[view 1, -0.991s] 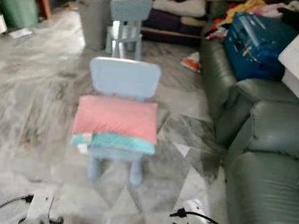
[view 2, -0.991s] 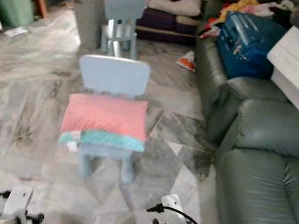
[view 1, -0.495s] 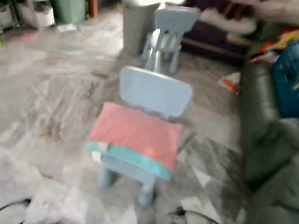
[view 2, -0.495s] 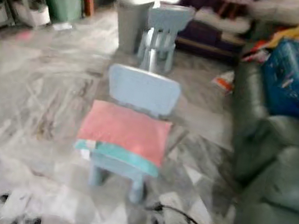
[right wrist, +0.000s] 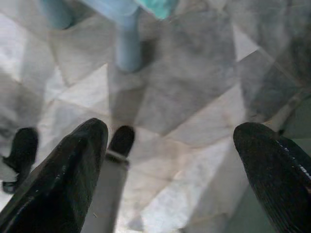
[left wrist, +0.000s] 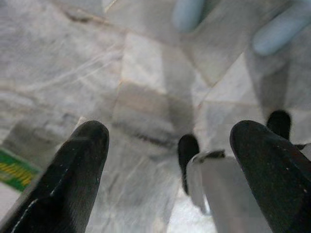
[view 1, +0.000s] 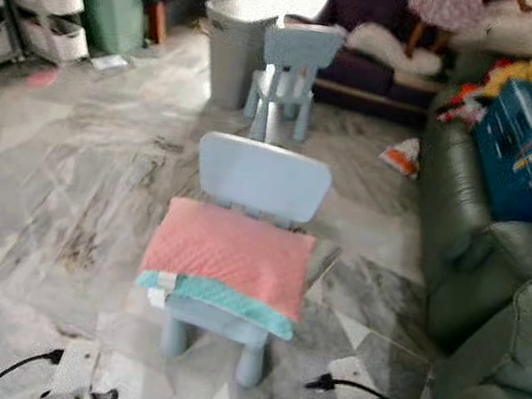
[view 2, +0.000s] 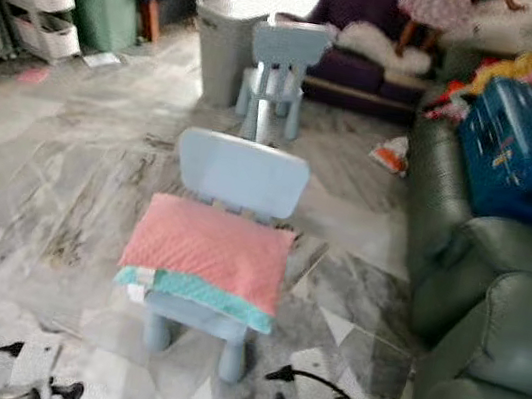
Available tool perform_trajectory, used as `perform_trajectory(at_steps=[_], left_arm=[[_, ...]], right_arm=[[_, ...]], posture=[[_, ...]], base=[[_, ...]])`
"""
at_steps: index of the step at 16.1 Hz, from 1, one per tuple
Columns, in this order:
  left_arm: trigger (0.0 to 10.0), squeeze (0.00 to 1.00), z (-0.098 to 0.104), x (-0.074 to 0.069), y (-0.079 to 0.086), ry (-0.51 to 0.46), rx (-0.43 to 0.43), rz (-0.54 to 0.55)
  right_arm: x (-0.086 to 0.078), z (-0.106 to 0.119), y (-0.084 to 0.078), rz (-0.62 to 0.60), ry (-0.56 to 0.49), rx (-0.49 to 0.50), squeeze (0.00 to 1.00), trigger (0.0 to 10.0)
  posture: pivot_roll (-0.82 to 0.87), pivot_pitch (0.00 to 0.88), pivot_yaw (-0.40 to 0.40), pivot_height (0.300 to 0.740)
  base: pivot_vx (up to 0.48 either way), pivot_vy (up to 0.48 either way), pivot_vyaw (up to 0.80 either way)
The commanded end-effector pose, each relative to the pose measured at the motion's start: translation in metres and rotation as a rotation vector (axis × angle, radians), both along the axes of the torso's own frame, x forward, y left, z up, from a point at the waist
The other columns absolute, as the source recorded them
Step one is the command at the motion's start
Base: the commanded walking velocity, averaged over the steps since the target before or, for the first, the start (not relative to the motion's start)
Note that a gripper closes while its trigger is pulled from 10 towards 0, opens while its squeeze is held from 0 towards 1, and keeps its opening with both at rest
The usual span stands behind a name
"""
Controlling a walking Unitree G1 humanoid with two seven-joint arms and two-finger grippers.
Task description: Move the pillow to the sofa
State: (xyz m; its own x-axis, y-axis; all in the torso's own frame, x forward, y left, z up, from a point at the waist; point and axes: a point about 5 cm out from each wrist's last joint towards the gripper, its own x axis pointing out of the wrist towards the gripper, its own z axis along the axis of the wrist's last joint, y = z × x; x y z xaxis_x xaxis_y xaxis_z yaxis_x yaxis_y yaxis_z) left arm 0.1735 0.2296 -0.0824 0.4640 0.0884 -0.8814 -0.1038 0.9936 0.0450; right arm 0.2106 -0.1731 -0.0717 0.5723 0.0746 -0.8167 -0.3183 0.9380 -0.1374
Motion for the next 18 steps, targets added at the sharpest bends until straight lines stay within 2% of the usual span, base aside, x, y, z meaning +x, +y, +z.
perform_trajectory(at_steps=[1, 2, 4, 6, 8, 9, 10, 11, 12, 13, 15, 16, 17, 18], left_arm=[[10.0, 0.00, 0.001, 0.001, 0.001, -0.001, -0.007, -0.001], [10.0, 0.00, 0.001, 0.000, 0.001, -0.001, -0.012, -0.002], [10.0, 0.00, 0.006, 0.010, 0.000, -0.056, -0.035, -0.027], [10.0, 0.00, 0.021, 0.036, 0.000, -0.180, -0.031, -0.092], [10.0, 0.00, 0.036, 0.059, -0.003, -0.295, -0.047, -0.131], [10.0, 0.00, 0.046, 0.072, -0.005, -0.360, -0.050, -0.157], [10.0, 0.00, 0.072, 0.099, -0.017, -0.527, -0.042, -0.241], [10.0, 0.00, 0.083, 0.106, -0.023, -0.592, -0.038, -0.263], [10.0, 0.00, 0.089, 0.109, -0.026, -0.635, -0.039, -0.275], [10.0, 0.00, 0.111, 0.105, -0.035, -0.765, -0.060, -0.304], [10.0, 0.00, 0.119, 0.091, -0.038, -0.802, -0.135, -0.323], [10.0, 0.00, 0.122, 0.086, -0.035, -0.823, -0.111, -0.312], [10.0, 0.00, 0.122, 0.078, -0.029, -0.829, -0.051, -0.286], [10.0, 0.00, 0.123, 0.077, -0.028, -0.825, -0.043, -0.282]], right_arm=[[0.001, 0.001, -0.006, -0.029, -0.003, -0.017, 0.00, 10.0], [0.001, 0.001, -0.006, -0.043, -0.005, -0.009, 0.00, 10.0], [0.001, 0.001, -0.006, -0.117, -0.029, 0.031, 0.00, 10.0], [0.003, 0.003, -0.005, -0.200, -0.084, 0.091, 0.00, 10.0], [0.019, 0.020, -0.026, -0.246, -0.225, 0.160, 0.00, 10.0], [0.030, 0.029, -0.029, -0.241, -0.287, 0.179, 0.00, 10.0], [0.059, 0.060, -0.034, -0.232, -0.455, 0.249, 0.00, 10.0], [0.066, 0.069, -0.035, -0.219, -0.510, 0.263, 0.00, 10.0], [0.067, 0.074, -0.034, -0.216, -0.543, 0.274, 0.00, 10.0], [0.064, 0.086, -0.034, -0.224, -0.598, 0.333, 0.00, 10.0], [0.057, 0.094, -0.037, -0.222, -0.625, 0.371, 0.00, 10.0], [0.052, 0.096, -0.040, -0.228, -0.628, 0.378, 0.00, 10.0], [0.048, 0.096, -0.046, -0.245, -0.619, 0.365, 0.00, 10.0], [0.047, 0.097, -0.047, -0.249, -0.614, 0.362, 0.00, 10.0]], posture=[[-0.07, 0.000, 0.011, 0.720], [-0.06, 0.000, 0.012, 0.720], [-0.06, 0.000, 0.017, 0.720], [-0.06, 0.000, 0.020, 0.720], [-0.06, 0.000, 0.019, 0.720], [-0.06, 0.000, 0.021, 0.720], [-0.07, 0.000, 0.024, 0.720], [-0.07, 0.000, 0.024, 0.720], [-0.07, 0.000, 0.022, 0.720], [-0.06, 0.000, 0.018, 0.720], [-0.07, 0.000, 0.015, 0.720], [-0.06, 0.000, 0.013, 0.720], [-0.07, 0.000, 0.016, 0.720], [-0.07, 0.000, 0.016, 0.720]], base=[[0.000, 0.000, 0.00], [0.000, 0.000, 0.00], [0.000, 0.000, 0.00], [0.000, 0.000, 0.00], [0.000, 0.000, 0.00], [0.000, 0.000, 0.00], [0.000, 0.000, 0.00], [0.000, 0.000, 0.00], [0.000, 0.000, 0.00], [0.000, 0.000, 0.00], [0.000, 0.000, 0.00], [0.000, 0.000, 0.00], [0.000, 0.000, 0.00], [0.000, 0.000, 0.00]])
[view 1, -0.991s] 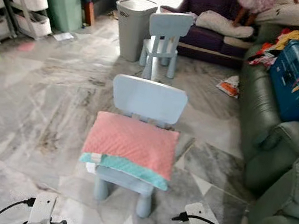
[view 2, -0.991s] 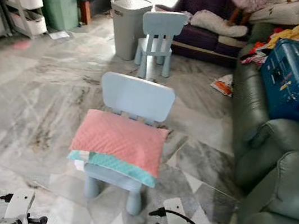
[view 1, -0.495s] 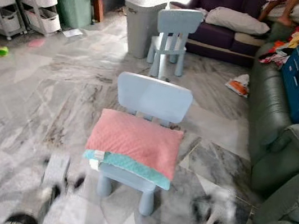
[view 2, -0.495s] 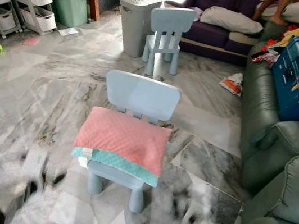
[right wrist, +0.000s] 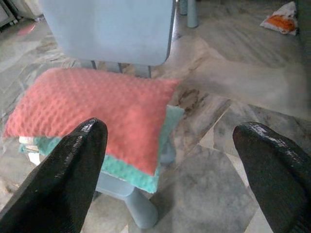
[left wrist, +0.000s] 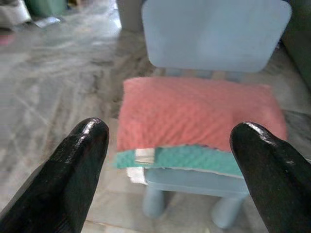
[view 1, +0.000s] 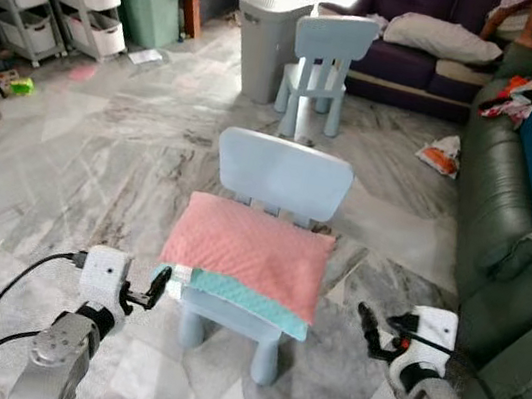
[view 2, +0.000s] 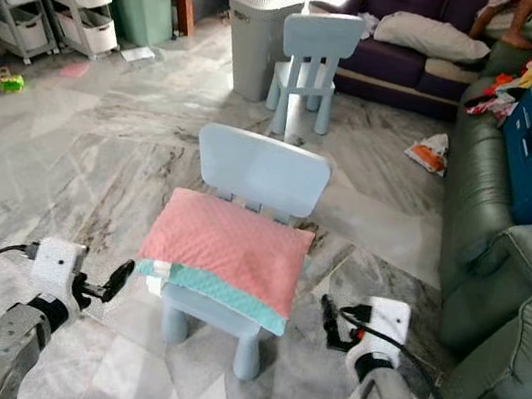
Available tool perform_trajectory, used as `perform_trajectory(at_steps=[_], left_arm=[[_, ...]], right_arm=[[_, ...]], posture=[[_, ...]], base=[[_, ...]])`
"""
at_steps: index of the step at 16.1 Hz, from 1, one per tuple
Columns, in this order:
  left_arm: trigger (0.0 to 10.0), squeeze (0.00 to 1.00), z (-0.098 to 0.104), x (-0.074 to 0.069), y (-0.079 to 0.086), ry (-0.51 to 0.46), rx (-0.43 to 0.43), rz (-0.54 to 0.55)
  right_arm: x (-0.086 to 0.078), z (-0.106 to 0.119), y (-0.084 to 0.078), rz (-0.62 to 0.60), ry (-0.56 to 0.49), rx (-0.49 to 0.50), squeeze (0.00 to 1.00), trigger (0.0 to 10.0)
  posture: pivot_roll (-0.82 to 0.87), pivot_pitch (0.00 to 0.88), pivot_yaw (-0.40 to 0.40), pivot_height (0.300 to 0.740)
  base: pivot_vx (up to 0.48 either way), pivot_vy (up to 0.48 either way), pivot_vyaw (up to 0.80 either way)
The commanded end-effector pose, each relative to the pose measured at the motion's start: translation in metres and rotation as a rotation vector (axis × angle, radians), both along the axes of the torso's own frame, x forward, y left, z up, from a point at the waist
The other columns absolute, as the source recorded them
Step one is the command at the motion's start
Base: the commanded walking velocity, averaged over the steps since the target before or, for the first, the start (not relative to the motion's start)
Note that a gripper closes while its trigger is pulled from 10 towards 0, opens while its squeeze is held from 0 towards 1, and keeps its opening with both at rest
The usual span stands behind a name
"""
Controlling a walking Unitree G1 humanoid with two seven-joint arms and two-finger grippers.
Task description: Move the pillow to the sofa
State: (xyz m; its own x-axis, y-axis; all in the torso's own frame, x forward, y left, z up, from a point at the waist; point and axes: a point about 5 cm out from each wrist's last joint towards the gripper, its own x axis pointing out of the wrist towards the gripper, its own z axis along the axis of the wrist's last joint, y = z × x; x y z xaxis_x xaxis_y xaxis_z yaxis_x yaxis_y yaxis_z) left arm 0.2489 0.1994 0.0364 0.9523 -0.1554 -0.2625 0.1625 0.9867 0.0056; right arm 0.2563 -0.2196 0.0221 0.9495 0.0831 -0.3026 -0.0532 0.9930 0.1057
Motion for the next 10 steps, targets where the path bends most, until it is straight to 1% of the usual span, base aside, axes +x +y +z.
perform_trajectory(at_steps=[1, 2, 3, 6, 7, 9, 10], left_arm=[[10.0, 0.00, 0.005, 0.000, 0.004, -0.005, 0.014, 0.029], [10.0, 0.00, 0.006, 0.001, 0.004, 0.000, -0.004, 0.040], [10.0, 0.00, 0.015, 0.010, 0.002, -0.038, -0.026, 0.047], [10.0, 0.00, 0.031, 0.027, -0.005, -0.087, -0.065, 0.039], [10.0, 0.00, 0.036, 0.034, -0.005, -0.109, -0.054, 0.038], [10.0, 0.00, 0.036, 0.039, -0.002, -0.110, -0.027, 0.051], [10.0, 0.00, 0.036, 0.040, 0.000, -0.108, -0.027, 0.067]], right_arm=[[0.000, 0.003, -0.002, -0.012, 0.008, 0.016, 0.00, 10.0], [0.001, 0.003, -0.002, -0.017, 0.019, 0.021, 0.00, 10.0], [0.004, 0.005, 0.000, -0.012, 0.014, 0.017, 0.00, 10.0], [0.013, 0.015, 0.003, -0.018, -0.018, 0.033, 0.00, 10.0], [0.015, 0.017, 0.005, -0.017, -0.019, 0.033, 0.00, 10.0], [0.018, 0.017, 0.007, -0.016, -0.014, 0.036, 0.00, 10.0], [0.018, 0.016, 0.007, -0.020, -0.005, 0.040, 0.00, 10.0]], posture=[[-0.07, 0.000, 0.018, 0.720], [-0.07, 0.000, 0.020, 0.720], [-0.08, 0.000, 0.024, 0.720], [-0.09, 0.000, 0.033, 0.720], [-0.09, 0.000, 0.033, 0.720], [-0.09, 0.000, 0.030, 0.720], [-0.09, 0.000, 0.029, 0.720]], base=[[0.000, 0.000, 0.00], [0.000, 0.000, 0.00], [0.000, 0.000, 0.00], [0.000, 0.000, 0.00], [0.000, 0.000, 0.00], [0.000, 0.000, 0.00], [0.000, 0.000, 0.00]])
